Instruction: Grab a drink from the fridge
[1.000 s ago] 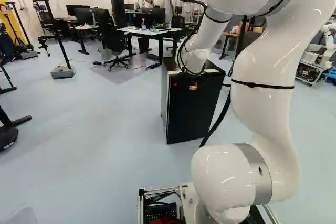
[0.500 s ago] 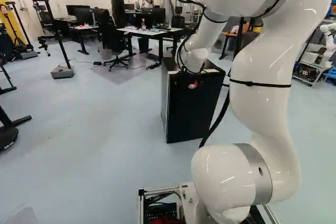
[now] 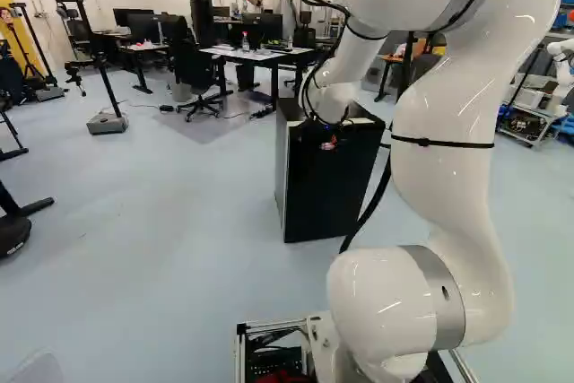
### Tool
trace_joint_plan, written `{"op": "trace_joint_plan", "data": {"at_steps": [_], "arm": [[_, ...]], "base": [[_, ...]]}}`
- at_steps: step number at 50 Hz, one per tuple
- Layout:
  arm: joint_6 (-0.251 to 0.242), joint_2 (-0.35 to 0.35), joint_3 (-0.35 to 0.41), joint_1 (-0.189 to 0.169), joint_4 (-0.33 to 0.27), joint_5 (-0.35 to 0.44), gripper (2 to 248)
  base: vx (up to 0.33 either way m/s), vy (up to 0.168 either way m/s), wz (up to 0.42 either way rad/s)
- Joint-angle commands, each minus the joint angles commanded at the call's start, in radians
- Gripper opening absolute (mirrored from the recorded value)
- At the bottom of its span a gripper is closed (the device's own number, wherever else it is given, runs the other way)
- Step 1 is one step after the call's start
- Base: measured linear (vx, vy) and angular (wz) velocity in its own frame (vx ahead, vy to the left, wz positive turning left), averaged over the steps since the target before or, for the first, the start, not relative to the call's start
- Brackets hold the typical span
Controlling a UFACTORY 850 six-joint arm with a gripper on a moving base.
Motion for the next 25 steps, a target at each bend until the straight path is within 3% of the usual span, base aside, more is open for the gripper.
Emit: {"op": "trace_joint_plan", "data": {"at_steps": [25], "arm": [[0.000, 0.072, 0.090, 0.016, 0.000, 0.005, 247]], "base": [[0.000, 0.000, 0.000]]}}
